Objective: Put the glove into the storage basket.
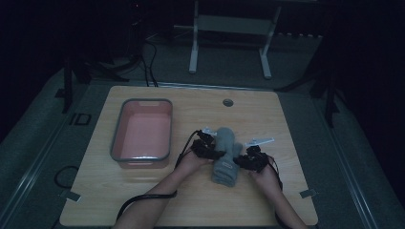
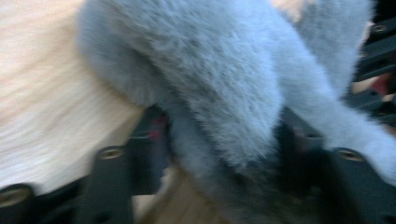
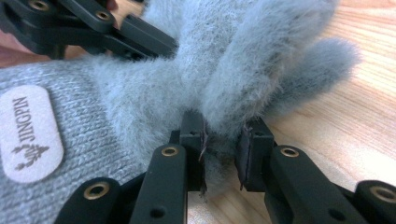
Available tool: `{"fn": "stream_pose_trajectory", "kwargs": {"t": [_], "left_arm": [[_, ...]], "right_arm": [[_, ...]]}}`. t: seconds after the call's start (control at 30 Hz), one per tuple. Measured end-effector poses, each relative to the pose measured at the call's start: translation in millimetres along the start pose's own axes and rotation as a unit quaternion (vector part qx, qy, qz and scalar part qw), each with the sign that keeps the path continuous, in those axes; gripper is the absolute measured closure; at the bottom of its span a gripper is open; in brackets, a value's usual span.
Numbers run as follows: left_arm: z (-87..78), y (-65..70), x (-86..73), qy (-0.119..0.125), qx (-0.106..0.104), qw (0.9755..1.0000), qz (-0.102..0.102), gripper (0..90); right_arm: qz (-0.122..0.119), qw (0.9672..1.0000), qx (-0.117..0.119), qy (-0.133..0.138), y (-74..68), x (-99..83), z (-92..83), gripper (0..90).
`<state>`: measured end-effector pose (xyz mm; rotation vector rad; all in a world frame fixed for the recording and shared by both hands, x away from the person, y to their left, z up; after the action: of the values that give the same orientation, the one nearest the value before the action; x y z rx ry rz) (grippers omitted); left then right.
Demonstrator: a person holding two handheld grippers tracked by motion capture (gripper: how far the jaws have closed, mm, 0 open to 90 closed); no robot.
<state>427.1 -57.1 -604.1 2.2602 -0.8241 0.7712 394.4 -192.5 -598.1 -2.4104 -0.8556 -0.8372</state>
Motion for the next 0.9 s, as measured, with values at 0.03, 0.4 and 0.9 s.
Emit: {"fn": "stream_pose_trajectory", "kwargs": {"t": [0.03, 0.4, 0.9], "left_arm": [[1.0, 1.6, 0.0, -0.004, -0.012, 0.9999, -0.004, 56.1], [-6.5, 10.1, 4.9, 0.003, -0.014, 0.9998, 0.016, 78.5], [-57.7, 27.6, 41.6, 0.042, -0.011, 0.9977, 0.051, 80.2]], "right_arm": [[0.006, 1.0, 0.004, 0.001, 0.9, -0.3, 0.0, 75.2], [0.029, 0.9992, 0.001, 0.029, -1.2, -0.8, -3.9, 79.7], [0.024, 0.9949, 0.006, 0.097, -20.8, 35.9, -43.3, 82.4]]}}
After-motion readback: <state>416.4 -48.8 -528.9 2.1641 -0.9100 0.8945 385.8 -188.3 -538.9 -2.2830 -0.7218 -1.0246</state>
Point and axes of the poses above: each handheld gripper's, and its own axes: z roughly forward along the jaws, x roughly out of its top, y roughly to its right, the point moved 7 cm from there along z, roughly forward along the jaws, and after that the axes turned 1 degree about -z, right-handed, at the moved point
